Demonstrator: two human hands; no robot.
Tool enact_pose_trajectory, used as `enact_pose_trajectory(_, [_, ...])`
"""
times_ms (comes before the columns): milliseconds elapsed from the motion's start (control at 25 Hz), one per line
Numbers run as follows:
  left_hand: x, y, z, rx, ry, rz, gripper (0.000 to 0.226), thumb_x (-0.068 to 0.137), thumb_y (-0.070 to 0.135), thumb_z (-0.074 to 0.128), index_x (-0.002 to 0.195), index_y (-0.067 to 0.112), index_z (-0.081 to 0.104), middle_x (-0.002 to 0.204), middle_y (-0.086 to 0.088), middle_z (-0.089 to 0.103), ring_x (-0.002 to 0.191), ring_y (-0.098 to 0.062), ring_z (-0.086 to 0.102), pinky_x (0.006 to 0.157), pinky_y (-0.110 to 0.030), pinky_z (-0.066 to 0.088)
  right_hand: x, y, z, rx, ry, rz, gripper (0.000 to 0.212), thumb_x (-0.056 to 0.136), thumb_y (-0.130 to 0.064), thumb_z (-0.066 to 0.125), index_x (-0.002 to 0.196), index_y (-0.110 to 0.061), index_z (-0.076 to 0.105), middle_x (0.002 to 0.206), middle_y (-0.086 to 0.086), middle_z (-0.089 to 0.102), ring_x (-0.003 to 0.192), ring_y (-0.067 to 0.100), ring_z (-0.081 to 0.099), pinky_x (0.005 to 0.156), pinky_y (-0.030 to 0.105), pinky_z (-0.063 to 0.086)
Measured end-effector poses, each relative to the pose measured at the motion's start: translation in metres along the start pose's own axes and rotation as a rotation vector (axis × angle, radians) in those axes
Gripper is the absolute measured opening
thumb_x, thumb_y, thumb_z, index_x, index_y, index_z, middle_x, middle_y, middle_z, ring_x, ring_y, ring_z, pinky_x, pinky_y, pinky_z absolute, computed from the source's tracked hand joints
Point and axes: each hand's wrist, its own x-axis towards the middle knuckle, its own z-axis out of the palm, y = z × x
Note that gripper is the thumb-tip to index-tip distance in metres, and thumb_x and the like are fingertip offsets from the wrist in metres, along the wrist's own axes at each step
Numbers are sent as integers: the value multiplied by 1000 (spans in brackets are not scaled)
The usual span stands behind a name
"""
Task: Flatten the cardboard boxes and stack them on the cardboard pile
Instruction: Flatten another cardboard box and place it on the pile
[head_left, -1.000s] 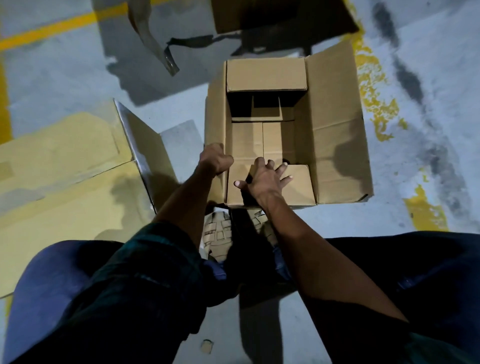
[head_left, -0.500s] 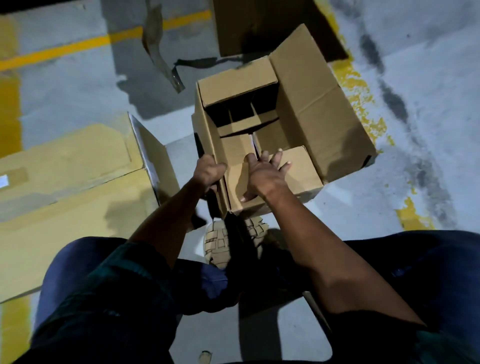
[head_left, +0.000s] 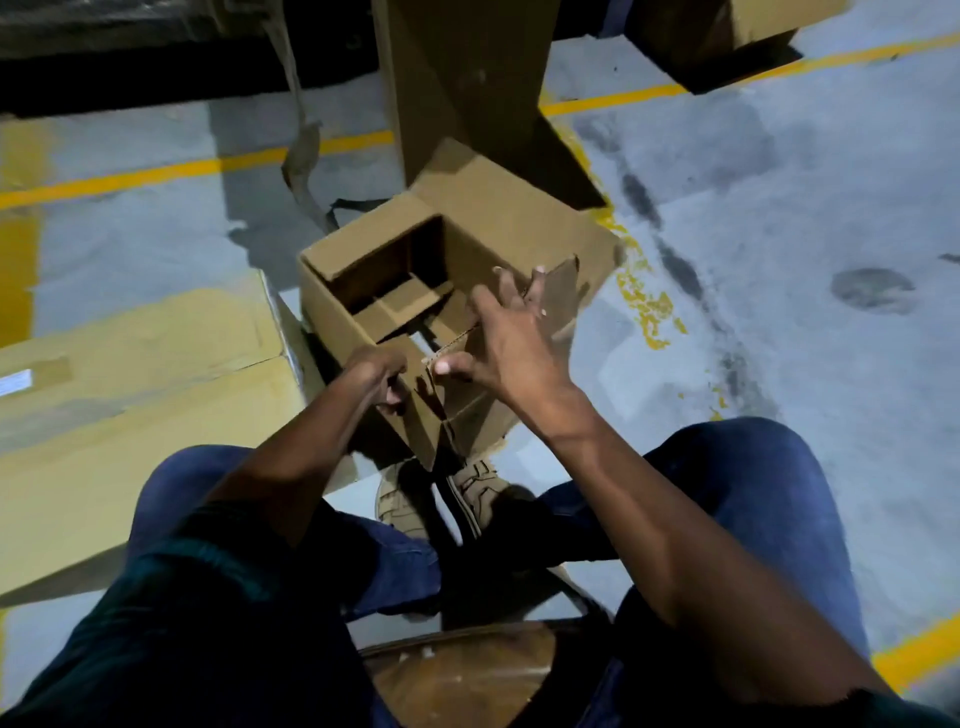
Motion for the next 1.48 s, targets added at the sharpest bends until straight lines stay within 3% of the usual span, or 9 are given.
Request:
enact_pose_trajectory(120, [-3,-2,-2,-101,40,-38,37,98,-3,49,135,-6,44,141,-25,46,121,-51,51,91,-61,49,-16,4,-23,110,-40,27,64,64,-60,82,103,-19,51,167,4,8,153,30,-13,114,63,27])
enact_pose_trajectory(280, [-7,-1,5,-107,134,-29,36,96,-2,50,132,-4,47,128,-26,56,107,-51,61,79,-55,55,-15,17,-50,-53,-369,198,88,76,-80,55,126,-8,65,165,21,-3,152,34,-14,116,59,26])
enact_pose_trajectory(400, [-8,0,10,-143,134,-20,37,96,-4,50,133,-6,47,124,-24,56,110,-49,59,82,-56,54,-18,34,-34,1,-427,456,106,86,-82,31,152,1,29,163,25,9,152,39,1,118,54,24])
enact_pose_trajectory(640, [-23,5,21,-281,161,91,19,89,-2,59,107,4,56,92,-10,60,96,-30,65,69,-44,60,11,48,33,694,-32,804,145,58,-93,55,157,-5,-3,162,27,-6,150,47,-1,121,60,4])
enact_pose_trajectory(760, [-34,2,31,-289,182,149,7,88,0,60,91,6,58,84,-7,59,87,-28,66,52,-30,55,21,50,38,850,214,1049,123,74,-56,79,151,-2,0,156,25,13,145,40,21,118,40,23])
enact_pose_trajectory(920, [-33,-4,35,-190,220,206,8,85,6,63,93,3,61,96,-13,67,78,-29,68,43,-24,45,18,75,58,942,265,1111,71,80,-9,70,141,1,35,136,11,52,120,29,56,95,29,47])
enact_pose_trajectory(1240, [-25,-3,5,272,-138,119,38,98,34,56,102,-4,55,99,-27,68,77,-40,71,61,-48,62,20,78,49,757,450,1021,35,85,-14,65,117,-5,56,113,16,63,104,40,63,85,36,52])
enact_pose_trajectory(1360, [-27,12,-20,662,41,256,55,100,48,45,82,-1,62,59,-16,69,54,-28,71,72,-41,62,18,81,42,601,484,991,35,86,-15,63,118,-4,54,114,19,62,107,41,61,86,36,50])
enact_pose_trajectory(1480, [-30,24,-18,800,215,619,51,97,48,53,68,9,66,56,-3,67,59,-24,69,59,-28,49,19,82,45,573,462,1001,32,85,-16,64,114,-4,58,114,16,62,106,39,61,83,34,50])
